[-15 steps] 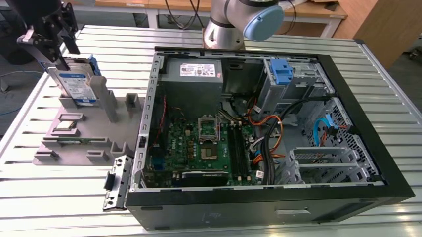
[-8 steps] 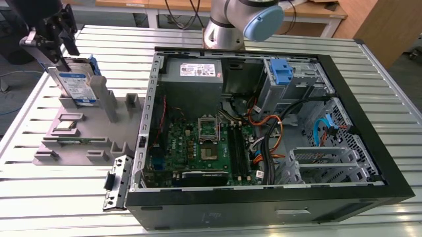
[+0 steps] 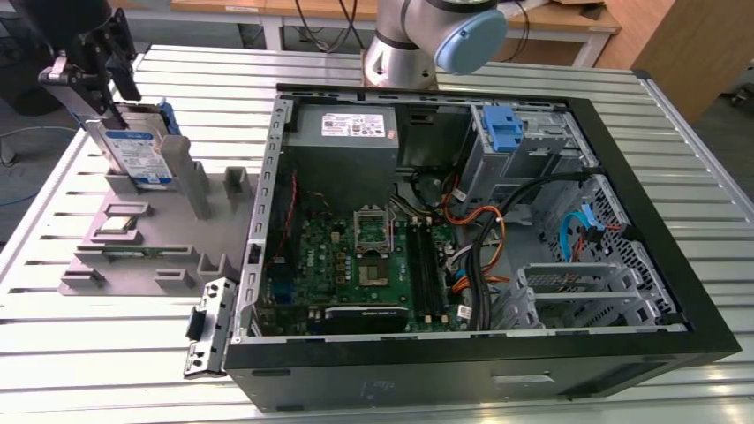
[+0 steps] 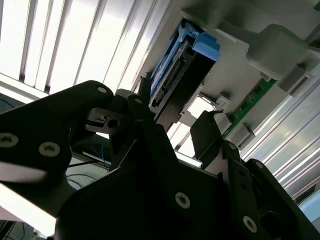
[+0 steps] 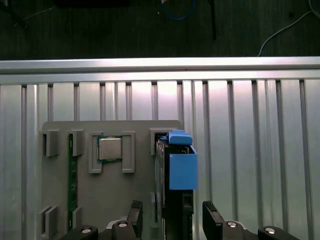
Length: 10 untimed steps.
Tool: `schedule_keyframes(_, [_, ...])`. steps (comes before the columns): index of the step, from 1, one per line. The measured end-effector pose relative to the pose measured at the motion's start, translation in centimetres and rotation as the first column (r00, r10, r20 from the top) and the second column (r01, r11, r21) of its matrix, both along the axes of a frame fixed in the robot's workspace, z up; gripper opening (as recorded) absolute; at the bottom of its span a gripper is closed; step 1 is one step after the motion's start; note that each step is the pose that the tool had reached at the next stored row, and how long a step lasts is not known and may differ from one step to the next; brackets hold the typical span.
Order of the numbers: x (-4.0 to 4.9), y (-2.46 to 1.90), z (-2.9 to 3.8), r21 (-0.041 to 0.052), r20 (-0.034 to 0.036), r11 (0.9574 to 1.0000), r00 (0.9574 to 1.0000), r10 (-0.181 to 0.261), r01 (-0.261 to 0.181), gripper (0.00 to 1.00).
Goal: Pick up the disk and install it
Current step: 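Pick up the disk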
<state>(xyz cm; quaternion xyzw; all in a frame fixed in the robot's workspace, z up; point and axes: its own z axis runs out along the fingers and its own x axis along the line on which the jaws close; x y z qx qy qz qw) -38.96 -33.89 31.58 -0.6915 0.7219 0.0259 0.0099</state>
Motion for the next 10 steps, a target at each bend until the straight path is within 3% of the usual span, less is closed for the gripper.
schedule_keyframes(10, [0.0,0.0,-0.6,0.0012,-0.0037,0.9998,0.9998,0.018,-0.018,0.59])
